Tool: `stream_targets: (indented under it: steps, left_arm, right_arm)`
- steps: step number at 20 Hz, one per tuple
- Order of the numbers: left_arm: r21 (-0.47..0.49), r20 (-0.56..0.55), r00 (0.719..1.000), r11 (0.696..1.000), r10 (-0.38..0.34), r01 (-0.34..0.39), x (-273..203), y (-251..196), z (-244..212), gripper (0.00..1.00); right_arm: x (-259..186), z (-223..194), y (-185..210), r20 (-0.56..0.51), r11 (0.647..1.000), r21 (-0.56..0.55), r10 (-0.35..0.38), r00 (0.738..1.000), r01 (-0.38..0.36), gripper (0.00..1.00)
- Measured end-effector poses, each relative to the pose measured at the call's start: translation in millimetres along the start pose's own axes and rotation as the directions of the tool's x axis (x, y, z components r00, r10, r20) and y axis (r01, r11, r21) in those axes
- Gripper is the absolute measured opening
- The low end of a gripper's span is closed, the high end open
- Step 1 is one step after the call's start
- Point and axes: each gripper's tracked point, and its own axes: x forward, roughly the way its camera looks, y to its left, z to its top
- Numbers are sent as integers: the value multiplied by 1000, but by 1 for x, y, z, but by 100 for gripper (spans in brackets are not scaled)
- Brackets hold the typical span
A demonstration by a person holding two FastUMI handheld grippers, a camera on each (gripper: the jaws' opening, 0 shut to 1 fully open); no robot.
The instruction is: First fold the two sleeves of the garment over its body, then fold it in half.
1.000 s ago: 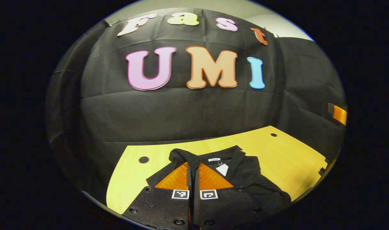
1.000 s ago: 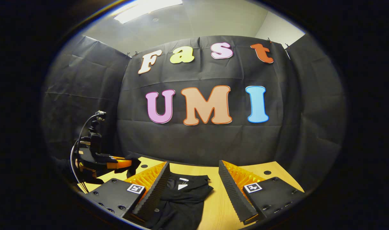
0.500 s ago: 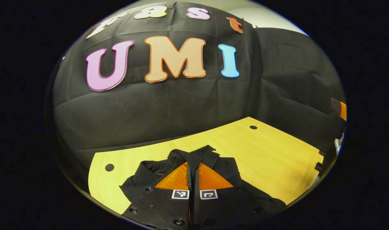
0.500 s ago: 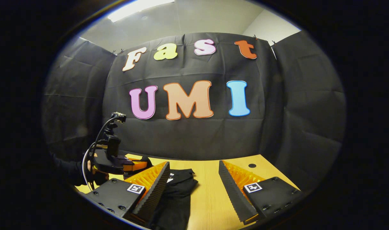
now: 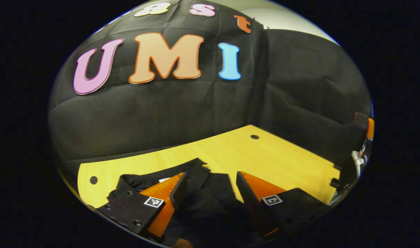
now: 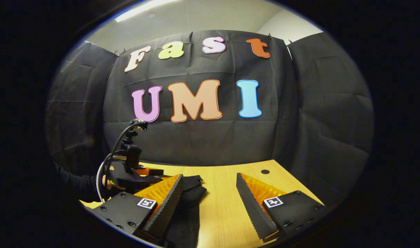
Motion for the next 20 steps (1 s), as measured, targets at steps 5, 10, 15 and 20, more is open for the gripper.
stream_targets:
  steps: [5, 10, 15, 20]
  left_arm:
    - [18, 100, 992, 996, 80, -82, -32, 4, 34, 96]
    - [-6, 206, 945, 966, 253, -258, -102, 31, 62, 95]
    - [-50, 222, 859, 886, 461, -462, -203, 59, 44, 99]
    - [-106, 155, 820, 834, 552, -541, -281, 71, -3, 95]
  right_arm:
    - [-5, 4, 10, 21, 998, -18, 59, 998, -59, 97]
    - [-12, -2, 14, 32, 983, -39, 183, 983, -182, 97]
    - [-25, -19, 21, 14, 951, -56, 304, 952, -303, 97]
    - [-45, -43, 45, -18, 946, -50, 319, 947, -320, 96]
